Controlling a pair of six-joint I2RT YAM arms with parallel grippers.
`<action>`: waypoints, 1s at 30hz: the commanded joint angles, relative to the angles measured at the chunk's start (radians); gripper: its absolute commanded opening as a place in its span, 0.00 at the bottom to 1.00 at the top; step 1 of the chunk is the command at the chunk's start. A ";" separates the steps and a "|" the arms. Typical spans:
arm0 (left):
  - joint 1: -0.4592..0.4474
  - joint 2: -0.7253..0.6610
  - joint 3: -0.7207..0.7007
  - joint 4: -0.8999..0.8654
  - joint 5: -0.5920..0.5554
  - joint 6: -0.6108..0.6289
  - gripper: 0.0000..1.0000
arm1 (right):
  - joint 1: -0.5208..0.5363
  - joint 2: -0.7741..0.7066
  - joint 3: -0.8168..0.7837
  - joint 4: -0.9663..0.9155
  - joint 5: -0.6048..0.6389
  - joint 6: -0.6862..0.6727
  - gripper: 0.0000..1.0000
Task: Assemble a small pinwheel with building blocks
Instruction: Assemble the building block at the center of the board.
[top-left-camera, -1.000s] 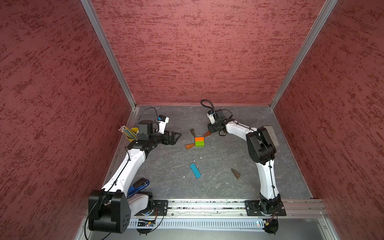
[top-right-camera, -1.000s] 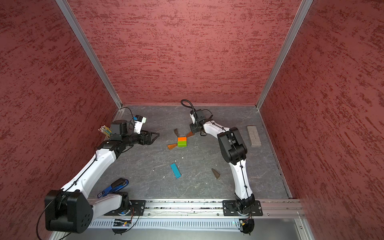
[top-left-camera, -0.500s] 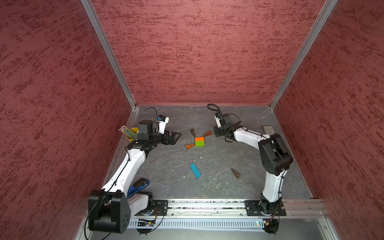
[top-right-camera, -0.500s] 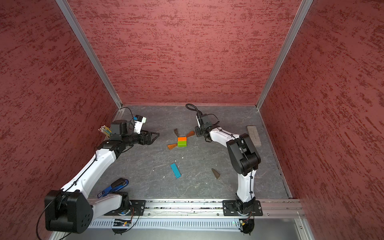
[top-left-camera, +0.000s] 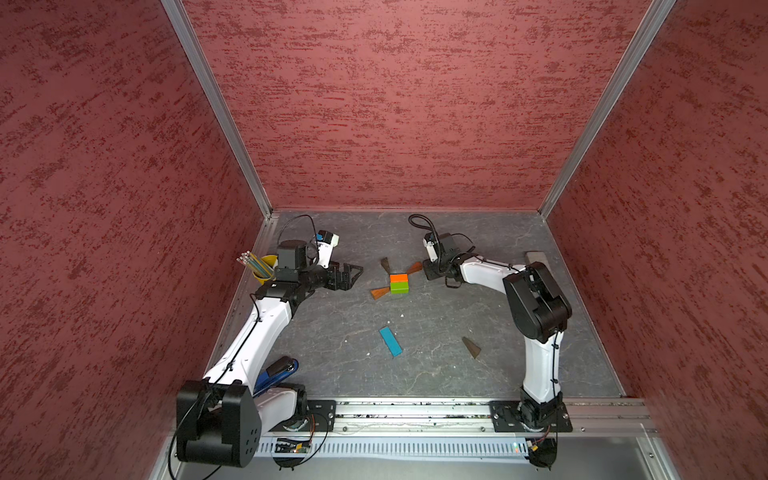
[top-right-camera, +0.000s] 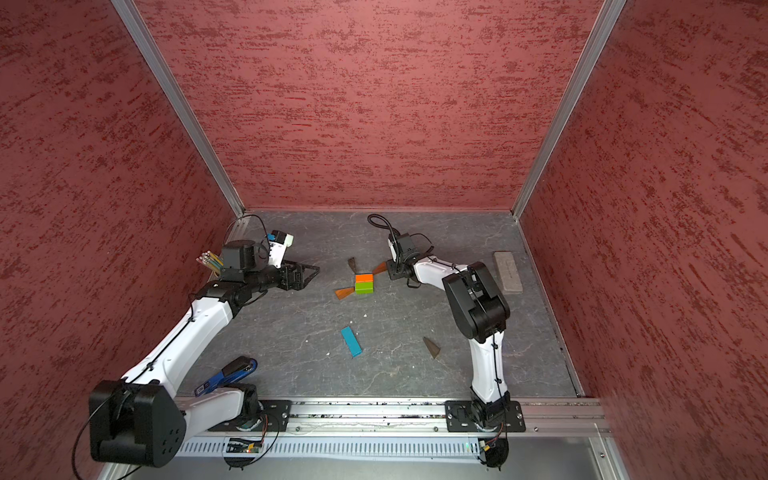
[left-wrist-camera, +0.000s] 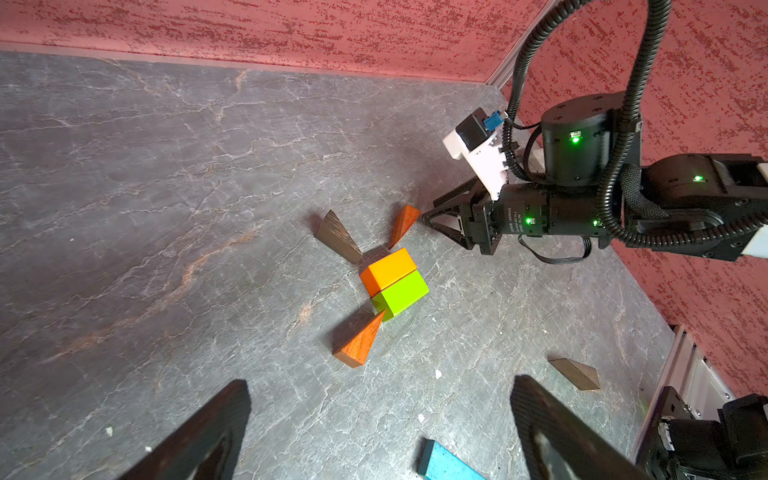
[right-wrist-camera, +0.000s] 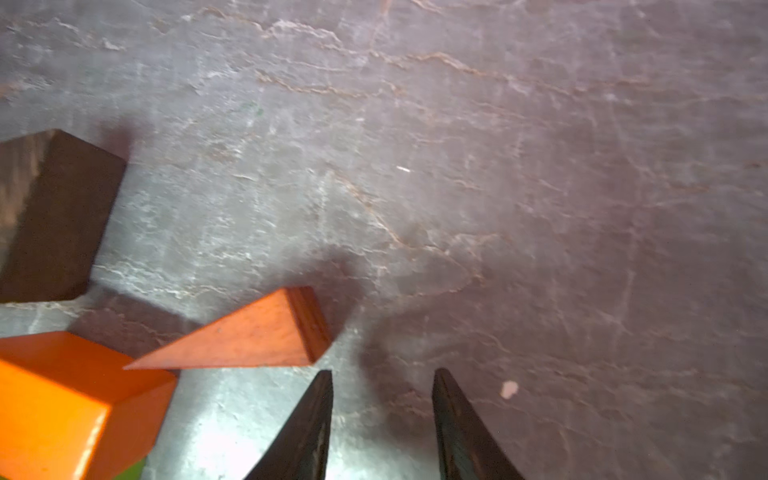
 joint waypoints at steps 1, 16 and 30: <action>-0.006 -0.014 0.001 0.013 0.005 0.012 1.00 | 0.008 0.015 0.034 0.006 -0.017 0.026 0.43; -0.006 -0.010 -0.001 0.013 0.003 0.016 1.00 | 0.011 -0.017 0.001 0.003 0.004 0.027 0.43; -0.011 -0.004 0.002 0.011 0.001 0.018 1.00 | 0.042 -0.016 -0.027 0.050 -0.063 0.079 0.43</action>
